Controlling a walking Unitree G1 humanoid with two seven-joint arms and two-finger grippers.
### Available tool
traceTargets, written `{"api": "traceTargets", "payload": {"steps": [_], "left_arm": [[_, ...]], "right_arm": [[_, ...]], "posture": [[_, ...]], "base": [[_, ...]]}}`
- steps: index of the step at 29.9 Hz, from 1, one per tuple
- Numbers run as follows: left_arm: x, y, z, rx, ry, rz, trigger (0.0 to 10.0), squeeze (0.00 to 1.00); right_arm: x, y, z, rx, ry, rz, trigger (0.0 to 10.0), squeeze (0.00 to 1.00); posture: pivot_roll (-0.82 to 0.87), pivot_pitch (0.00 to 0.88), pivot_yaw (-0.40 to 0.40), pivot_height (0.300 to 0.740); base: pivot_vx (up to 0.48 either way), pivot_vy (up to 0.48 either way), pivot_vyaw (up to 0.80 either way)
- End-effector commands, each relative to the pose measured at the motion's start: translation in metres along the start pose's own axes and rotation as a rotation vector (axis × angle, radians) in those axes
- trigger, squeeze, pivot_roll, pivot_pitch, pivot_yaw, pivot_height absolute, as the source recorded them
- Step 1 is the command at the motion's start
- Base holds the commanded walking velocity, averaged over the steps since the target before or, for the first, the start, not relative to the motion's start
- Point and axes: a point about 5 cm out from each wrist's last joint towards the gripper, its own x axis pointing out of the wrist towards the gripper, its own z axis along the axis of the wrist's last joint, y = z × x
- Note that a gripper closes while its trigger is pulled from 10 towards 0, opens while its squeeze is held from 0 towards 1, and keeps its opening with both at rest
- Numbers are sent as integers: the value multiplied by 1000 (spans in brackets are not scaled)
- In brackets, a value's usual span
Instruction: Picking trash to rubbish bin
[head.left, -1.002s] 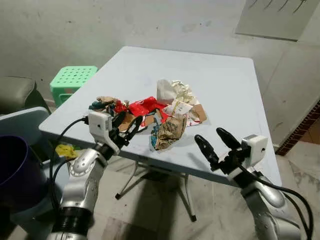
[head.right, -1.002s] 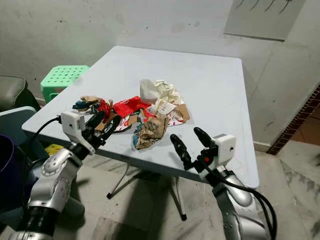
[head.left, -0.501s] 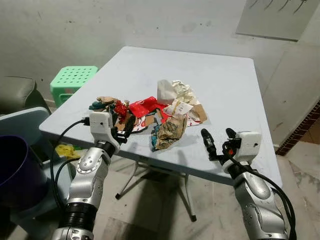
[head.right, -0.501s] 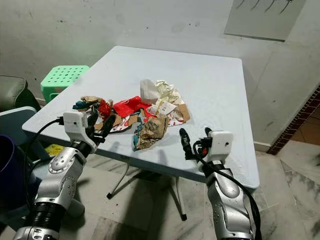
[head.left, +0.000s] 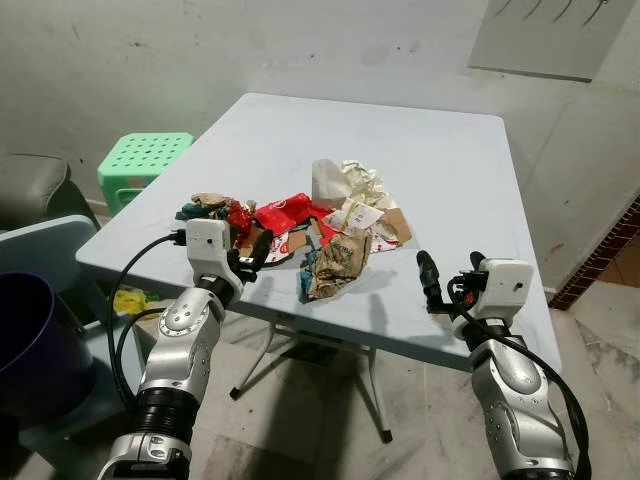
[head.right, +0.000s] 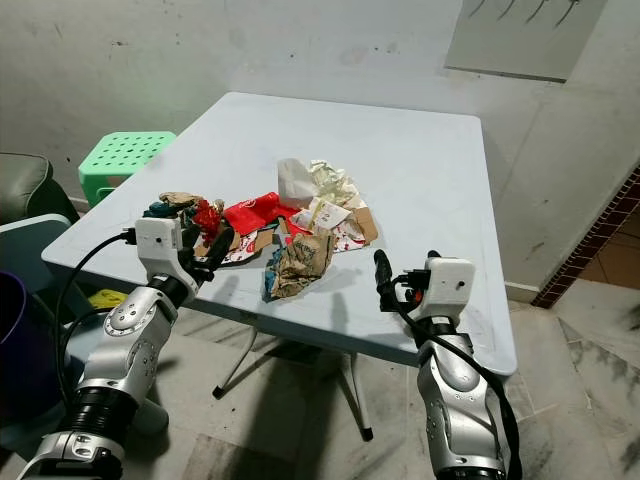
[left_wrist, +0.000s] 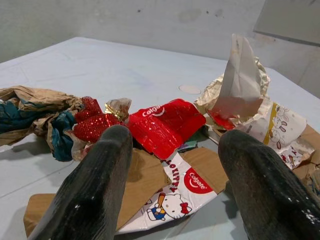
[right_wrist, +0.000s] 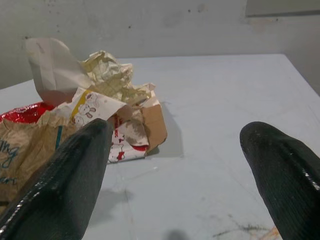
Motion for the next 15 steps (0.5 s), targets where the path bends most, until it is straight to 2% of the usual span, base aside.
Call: {"api": "traceTargets", "payload": {"steps": [1,15], "left_arm": [[4,1,5,5,-12,9,10000,0],[7,0,6,-4,-15,13,10000,0]], "right_arm": [[3,0,1,-2,-12,-8,10000,0],[4,-3,1,-23,-10,-9,10000,0]], "posture": [[-59,0,15,740],[-60,0,9,740]], "base": [[0,0,0],[0,0,0]]}}
